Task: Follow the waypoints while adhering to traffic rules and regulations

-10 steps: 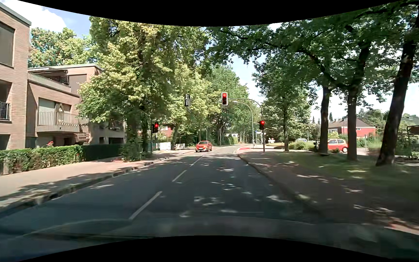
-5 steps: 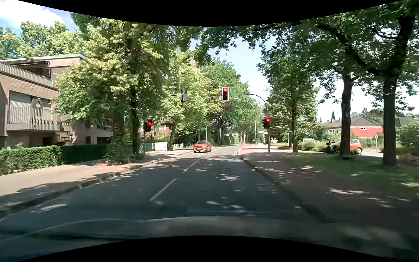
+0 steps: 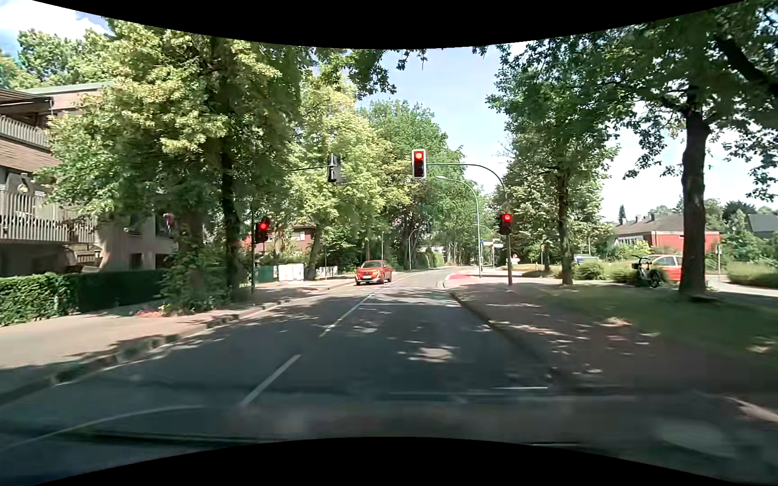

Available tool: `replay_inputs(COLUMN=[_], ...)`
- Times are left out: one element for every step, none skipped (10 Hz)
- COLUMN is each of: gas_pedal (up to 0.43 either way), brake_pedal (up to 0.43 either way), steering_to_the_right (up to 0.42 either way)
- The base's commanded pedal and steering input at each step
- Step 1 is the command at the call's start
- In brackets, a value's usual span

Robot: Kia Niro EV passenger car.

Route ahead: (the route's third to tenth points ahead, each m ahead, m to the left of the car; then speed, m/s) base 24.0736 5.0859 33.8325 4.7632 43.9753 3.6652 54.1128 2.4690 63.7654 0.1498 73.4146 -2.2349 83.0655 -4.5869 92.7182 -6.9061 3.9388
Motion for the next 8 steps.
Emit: replay_inputs(gas_pedal=[0.000,0.000,0.000,0.000,0.000,0.000,0.000,0.000], brake_pedal=[0.018,0.018,0.018,0.018,0.018,0.018,0.030,0.043], steering_to_the_right=[-0.006,-0.006,-0.006,-0.007,-0.008,-0.007,-0.007,-0.006])
